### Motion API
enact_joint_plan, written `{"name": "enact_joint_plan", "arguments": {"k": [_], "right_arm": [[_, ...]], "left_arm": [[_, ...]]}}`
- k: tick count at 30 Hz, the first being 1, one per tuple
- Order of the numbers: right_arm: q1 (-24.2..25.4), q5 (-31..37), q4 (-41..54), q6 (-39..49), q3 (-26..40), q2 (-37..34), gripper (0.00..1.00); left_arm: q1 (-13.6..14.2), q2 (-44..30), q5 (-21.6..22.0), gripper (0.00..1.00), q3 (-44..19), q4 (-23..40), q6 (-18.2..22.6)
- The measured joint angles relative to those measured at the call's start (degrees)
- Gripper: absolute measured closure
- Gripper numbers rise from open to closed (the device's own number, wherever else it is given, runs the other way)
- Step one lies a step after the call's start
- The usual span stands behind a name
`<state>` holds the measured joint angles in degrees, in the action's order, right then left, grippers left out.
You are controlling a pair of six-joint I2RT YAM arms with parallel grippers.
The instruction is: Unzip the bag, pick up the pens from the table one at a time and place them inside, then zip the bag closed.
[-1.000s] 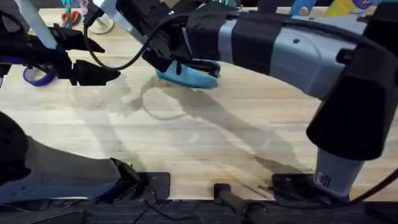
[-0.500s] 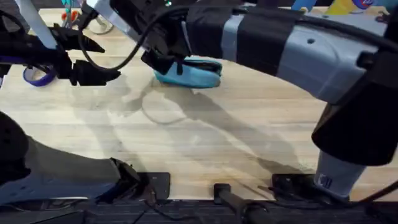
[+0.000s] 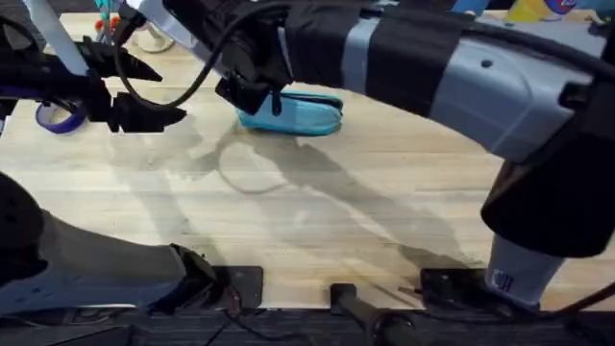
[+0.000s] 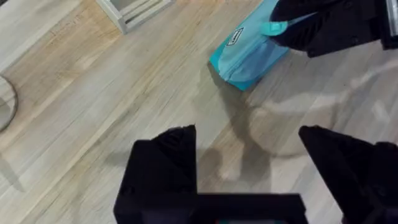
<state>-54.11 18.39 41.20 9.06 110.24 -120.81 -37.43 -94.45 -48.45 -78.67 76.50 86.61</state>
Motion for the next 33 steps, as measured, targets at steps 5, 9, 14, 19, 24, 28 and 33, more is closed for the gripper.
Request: {"name": "enact_joint_plan", "arguments": {"k": [5,9,14,19,24,28,33], "right_arm": [[0.0,-0.39,0.03,0.0,0.85,0.0,0.97],[0.07,-1.55,0.04,0.0,1.02,-0.01,0.97],[0.22,-2.12,0.04,0.0,1.02,-0.02,0.97],[0.4,-2.4,0.41,0.02,1.15,0.0,0.97],[0.39,-2.45,0.74,1.61,1.37,-0.02,0.97],[0.42,-2.58,1.5,2.23,2.14,0.0,0.97],[0.57,-2.62,1.95,2.74,2.55,-0.02,0.97]], "left_arm": [[0.0,0.02,0.0,0.007,0.0,0.01,0.0],[0.0,0.01,0.0,0.007,0.0,0.01,0.0],[0.0,0.02,0.0,0.007,0.0,0.01,0.0],[0.0,0.01,0.0,0.007,0.0,0.01,0.0],[0.0,0.0,0.0,0.007,0.0,0.01,0.0],[0.0,0.02,0.0,0.007,0.0,0.01,0.0],[0.0,0.0,-0.01,0.007,0.0,-0.24,0.0]]}}
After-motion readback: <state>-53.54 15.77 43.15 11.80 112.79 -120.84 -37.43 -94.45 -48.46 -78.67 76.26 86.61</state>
